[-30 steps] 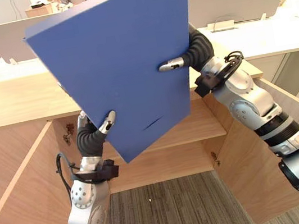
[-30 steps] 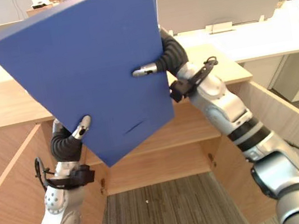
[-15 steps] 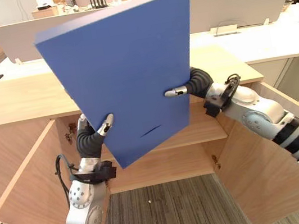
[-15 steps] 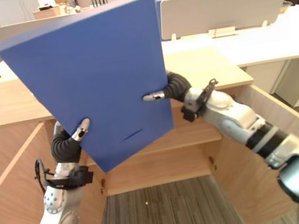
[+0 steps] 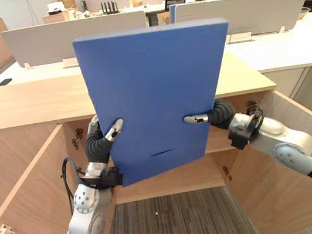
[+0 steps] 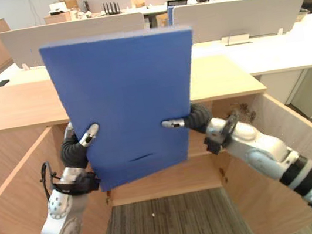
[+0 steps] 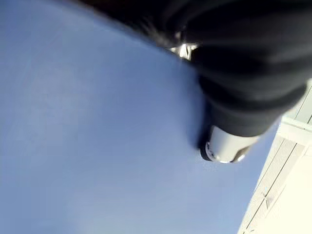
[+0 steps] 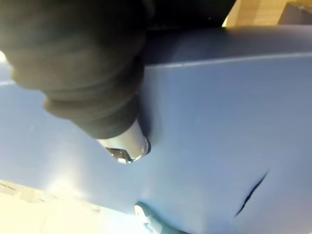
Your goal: Walk over to the cabinet, pick up the folder, carry it to the office cabinet, place the folder inside the office cabinet, then close the office cabinet door
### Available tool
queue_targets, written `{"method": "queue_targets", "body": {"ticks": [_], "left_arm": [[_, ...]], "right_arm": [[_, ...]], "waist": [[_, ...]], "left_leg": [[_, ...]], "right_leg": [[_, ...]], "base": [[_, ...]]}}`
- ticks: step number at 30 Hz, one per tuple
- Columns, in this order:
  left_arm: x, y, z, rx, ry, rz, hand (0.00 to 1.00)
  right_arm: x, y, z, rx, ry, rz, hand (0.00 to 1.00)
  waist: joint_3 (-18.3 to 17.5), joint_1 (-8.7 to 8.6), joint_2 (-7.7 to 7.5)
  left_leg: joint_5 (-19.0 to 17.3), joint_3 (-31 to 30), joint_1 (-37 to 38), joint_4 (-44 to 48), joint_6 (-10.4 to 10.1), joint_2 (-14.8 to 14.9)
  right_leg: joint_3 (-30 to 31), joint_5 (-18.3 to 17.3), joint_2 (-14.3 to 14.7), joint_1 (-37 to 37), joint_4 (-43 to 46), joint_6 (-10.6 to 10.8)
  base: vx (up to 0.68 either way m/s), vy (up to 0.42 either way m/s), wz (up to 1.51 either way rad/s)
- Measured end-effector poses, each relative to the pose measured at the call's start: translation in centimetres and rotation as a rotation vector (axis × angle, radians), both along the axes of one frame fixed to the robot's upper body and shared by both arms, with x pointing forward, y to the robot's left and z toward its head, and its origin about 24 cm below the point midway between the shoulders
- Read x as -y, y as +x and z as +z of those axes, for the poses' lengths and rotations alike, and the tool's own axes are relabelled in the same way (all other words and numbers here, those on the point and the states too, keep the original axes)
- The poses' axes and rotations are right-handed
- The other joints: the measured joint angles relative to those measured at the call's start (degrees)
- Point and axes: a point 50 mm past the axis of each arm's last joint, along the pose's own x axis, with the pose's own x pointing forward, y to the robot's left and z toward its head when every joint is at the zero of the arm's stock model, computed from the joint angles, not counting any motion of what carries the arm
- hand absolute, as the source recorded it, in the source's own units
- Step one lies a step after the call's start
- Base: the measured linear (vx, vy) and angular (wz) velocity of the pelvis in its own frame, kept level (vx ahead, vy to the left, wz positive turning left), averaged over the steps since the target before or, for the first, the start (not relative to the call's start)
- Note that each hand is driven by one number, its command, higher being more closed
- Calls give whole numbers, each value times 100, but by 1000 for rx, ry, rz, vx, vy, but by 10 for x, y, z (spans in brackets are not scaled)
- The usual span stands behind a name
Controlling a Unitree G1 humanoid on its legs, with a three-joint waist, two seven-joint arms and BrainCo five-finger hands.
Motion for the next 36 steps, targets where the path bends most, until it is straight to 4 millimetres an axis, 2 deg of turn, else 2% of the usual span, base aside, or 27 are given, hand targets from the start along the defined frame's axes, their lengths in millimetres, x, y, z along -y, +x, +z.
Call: {"method": "queue_targets", "body": {"ticks": [3,6,7,8,10,14,16,17,21,22,24,27,30,32,34,36], "left_arm": [[-5,-2,-3,-14,-41,12,0],[-12,-20,-30,-139,-84,18,0],[-14,-30,-45,-209,-86,19,0],[-14,-32,-48,-225,-84,17,0],[-16,-48,-73,-349,-63,-6,0],[-15,-67,-112,-531,-34,-51,0],[-13,-74,-130,-603,-34,-56,0],[-13,-79,-146,-674,-38,-51,0],[-10,-109,-202,-965,-100,-2,0],[-11,-114,-209,-1003,-114,12,0],[-23,-132,-236,-1154,-167,126,0],[-44,-150,-257,-1294,-134,250,0],[-50,-162,-267,-1378,-103,298,0],[-50,-172,-276,-1461,-82,325,0],[-53,-168,-276,-1463,-44,334,0],[-53,-166,-276,-1456,-12,336,0]], "right_arm": [[-6,-2,-6,-21,4,13,100],[-14,-5,-18,-43,-64,44,100],[-16,-7,-27,-79,-99,60,100],[-17,-8,-29,-85,-107,63,100],[-19,-8,-38,-83,-170,92,100],[-16,-9,-43,6,-304,134,100],[-10,-13,-51,22,-343,126,100],[-8,-17,-59,31,-387,117,100],[0,-27,-80,101,-581,128,100],[0,-27,-81,130,-618,133,100],[-3,-26,-86,249,-764,160,100],[-5,-22,-105,283,-881,159,100],[-7,-18,-125,302,-999,145,100],[-13,-12,-149,340,-1171,170,100],[-10,-8,-168,323,-1312,207,100],[-6,1,-176,295,-1380,201,100]], "waist": [[5,-32,7],[12,-141,7],[30,-175,7],[35,-179,8],[129,-206,6],[204,-199,-9],[214,-164,-18],[214,-158,-16],[235,-153,-28],[238,-156,-31],[246,-149,-36],[269,-138,-37],[344,-89,-25],[439,-68,-30],[494,9,-18],[597,34,0]], "left_leg": [[1,12,1,0,-9,18],[-4,27,8,-2,-17,34],[-4,28,13,-4,-17,37],[-4,28,13,-5,-17,37],[-3,30,40,-9,-18,48],[-2,37,17,-42,-21,58],[-11,33,8,-45,-24,82],[-15,34,6,-46,-19,81],[-44,43,1,-47,-10,94],[-51,46,1,-48,-14,99],[-75,43,9,-46,-39,100],[-89,-9,13,-45,-59,128],[-92,-25,14,-45,-63,126],[-91,-32,14,-46,-63,122],[-91,-34,15,-46,-63,106],[-89,-37,8,-46,-59,90]], "right_leg": [[22,-29,6,-43,79,16],[36,-40,20,-54,94,23],[36,-48,22,-53,95,27],[36,-49,22,-53,95,28],[37,-52,31,-56,87,28],[36,-87,53,-49,-49,28],[31,-82,45,-28,-111,28],[30,-60,46,-10,-167,49],[28,-6,79,34,-300,79],[30,-1,88,39,-316,81],[21,24,150,85,-360,53],[-48,24,194,153,-427,53],[-68,24,195,168,-436,54],[-69,25,190,163,-429,53],[-71,26,175,163,-423,53],[-72,31,160,156,-421,62]], "base": [[-3,-7,-3],[0,-7,-2],[0,0,0],[0,0,0],[-16,-1,0],[-31,1,-1],[0,0,0],[34,-1,-1],[49,-6,-3],[53,-15,-3],[49,-24,0],[32,-30,8],[5,-6,3],[0,0,0],[0,0,0],[0,0,0]]}}
